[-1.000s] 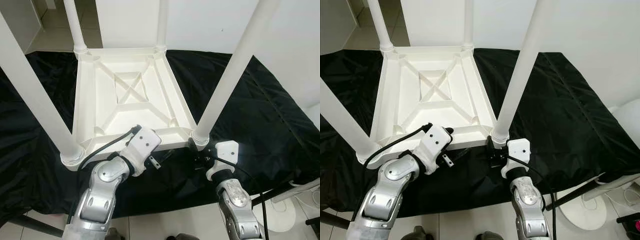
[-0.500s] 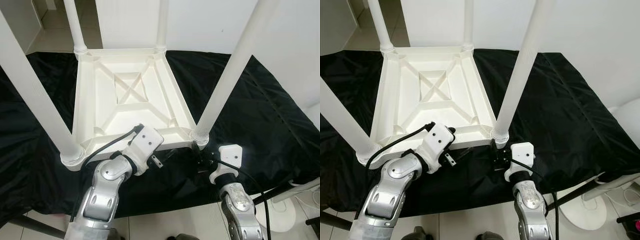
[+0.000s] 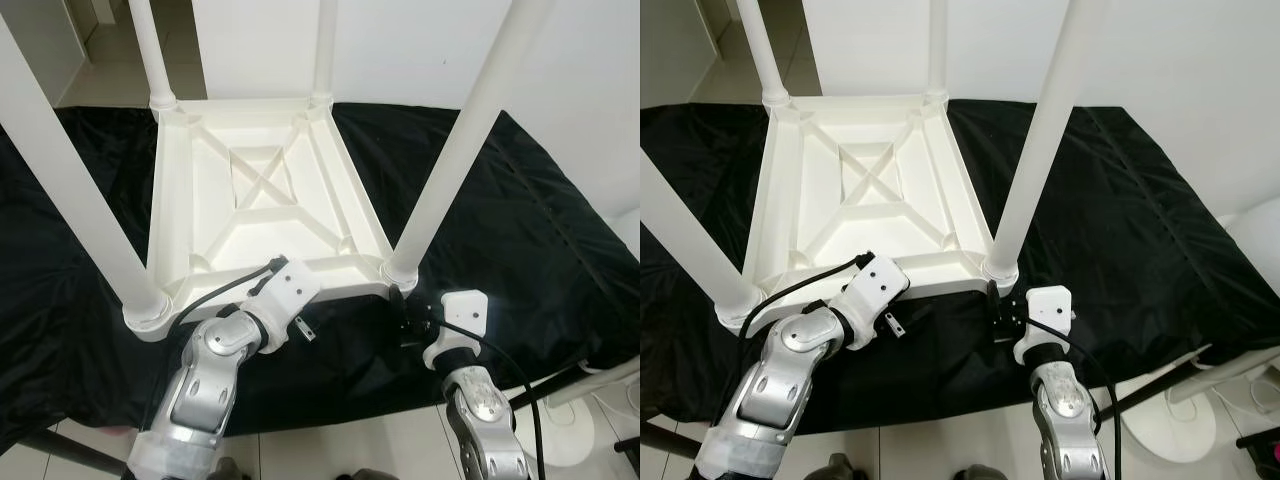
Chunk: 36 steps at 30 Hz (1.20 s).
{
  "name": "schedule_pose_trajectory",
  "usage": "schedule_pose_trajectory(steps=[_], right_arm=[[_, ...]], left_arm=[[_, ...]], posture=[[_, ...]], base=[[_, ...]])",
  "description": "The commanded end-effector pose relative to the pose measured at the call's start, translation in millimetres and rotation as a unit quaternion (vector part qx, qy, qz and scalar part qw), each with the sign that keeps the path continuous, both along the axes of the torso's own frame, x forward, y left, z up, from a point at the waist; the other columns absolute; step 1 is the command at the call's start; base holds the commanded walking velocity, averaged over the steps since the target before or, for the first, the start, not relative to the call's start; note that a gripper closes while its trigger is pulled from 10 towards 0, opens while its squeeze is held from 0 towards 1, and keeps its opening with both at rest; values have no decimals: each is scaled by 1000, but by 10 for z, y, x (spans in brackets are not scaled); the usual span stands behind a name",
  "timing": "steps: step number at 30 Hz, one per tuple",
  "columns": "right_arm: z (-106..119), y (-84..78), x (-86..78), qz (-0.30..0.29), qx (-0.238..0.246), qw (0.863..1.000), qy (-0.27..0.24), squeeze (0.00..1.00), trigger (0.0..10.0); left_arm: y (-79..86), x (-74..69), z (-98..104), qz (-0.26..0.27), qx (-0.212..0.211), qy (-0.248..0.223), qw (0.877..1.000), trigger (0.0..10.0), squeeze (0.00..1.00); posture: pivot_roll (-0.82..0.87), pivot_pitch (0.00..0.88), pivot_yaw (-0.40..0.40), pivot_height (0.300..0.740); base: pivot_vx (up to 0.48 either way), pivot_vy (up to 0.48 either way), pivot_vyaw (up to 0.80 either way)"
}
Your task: Building children table
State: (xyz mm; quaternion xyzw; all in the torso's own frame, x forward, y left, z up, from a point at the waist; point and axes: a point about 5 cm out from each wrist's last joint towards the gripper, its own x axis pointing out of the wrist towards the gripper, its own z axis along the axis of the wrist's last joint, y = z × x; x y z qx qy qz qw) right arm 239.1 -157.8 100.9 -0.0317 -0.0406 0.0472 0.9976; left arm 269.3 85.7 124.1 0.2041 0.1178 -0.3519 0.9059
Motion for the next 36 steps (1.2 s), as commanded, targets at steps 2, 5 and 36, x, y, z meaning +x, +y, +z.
schedule_pose_trajectory(steps=[2, 5, 36], right_arm=[[-1, 6, 28, 2, -2, 1000, 0, 0, 10000], [8, 8, 43, 1, -2, 1000, -1, 0, 10000], [13, 64, 115, -3, 4, 1000, -7, 0, 10000]], left_arm=[[219, 149, -14, 155, 32, -46, 986, 10000, 0], [301, 195, -7, 182, 42, -51, 981, 10000, 0], [754, 323, 82, 330, 73, -78, 938, 10000, 0]], posture=[[-39, 6, -33, 740], [-37, 10, -35, 740], [-22, 24, -28, 740]], base=[[0, 0, 0], [0, 0, 0], [0, 0, 0]])
